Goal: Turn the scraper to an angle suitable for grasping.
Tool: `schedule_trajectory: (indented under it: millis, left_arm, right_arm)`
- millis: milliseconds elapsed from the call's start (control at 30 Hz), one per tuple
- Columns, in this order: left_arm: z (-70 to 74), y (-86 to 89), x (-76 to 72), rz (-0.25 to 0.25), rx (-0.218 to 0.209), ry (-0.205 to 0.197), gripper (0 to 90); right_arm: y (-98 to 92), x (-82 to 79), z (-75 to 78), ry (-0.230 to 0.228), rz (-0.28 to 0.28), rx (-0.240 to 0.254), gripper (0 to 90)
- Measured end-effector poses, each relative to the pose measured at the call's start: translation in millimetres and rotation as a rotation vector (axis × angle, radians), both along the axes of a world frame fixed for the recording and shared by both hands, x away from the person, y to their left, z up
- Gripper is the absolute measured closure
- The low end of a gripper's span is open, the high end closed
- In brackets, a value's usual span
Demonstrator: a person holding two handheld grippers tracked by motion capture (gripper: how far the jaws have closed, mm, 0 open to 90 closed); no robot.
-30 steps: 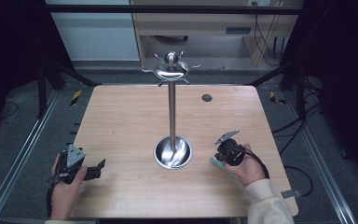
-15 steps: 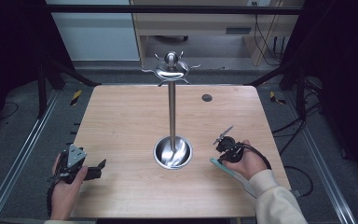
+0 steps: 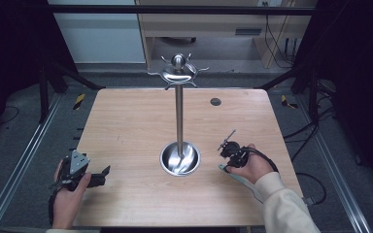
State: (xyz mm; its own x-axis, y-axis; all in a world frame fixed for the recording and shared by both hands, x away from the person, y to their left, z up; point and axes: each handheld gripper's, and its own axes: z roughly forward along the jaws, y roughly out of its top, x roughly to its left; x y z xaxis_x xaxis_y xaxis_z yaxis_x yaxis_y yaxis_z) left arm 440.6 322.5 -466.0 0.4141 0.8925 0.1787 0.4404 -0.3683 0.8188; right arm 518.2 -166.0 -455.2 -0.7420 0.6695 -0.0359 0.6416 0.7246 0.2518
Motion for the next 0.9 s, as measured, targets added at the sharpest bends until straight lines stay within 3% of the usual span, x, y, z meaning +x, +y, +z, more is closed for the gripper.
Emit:
schedule_trajectory:
  millis: [200, 433, 733, 767, 900]
  left_arm:
    - [-0.3, -1.8, 0.1, -0.003, 0.001, 0.001, 3.0]
    - [-0.2, -1.8, -0.1, -0.006, 0.004, 0.002, 3.0]
    - [-0.6, -3.1, 0.2, -0.01, 0.005, 0.004, 3.0]
    - [-0.3, -2.9, 0.1, -0.01, 0.005, 0.004, 3.0]
    - [-0.4, -3.1, 0.0, -0.01, 0.004, 0.003, 2.9]
  right_arm:
    - [0.6, 3.2, -4.3, 0.001, 0.029, -0.011, 68.1]
    - [4.2, 4.6, -8.2, 0.037, 0.016, -0.025, 71.7]
    - [4.3, 5.3, -11.8, 0.019, 0.054, -0.038, 73.7]
    - [6.3, 3.9, -10.7, 0.035, 0.02, -0.035, 73.8]
    - [4.3, 4.6, -11.1, 0.029, 0.03, -0.028, 74.2]
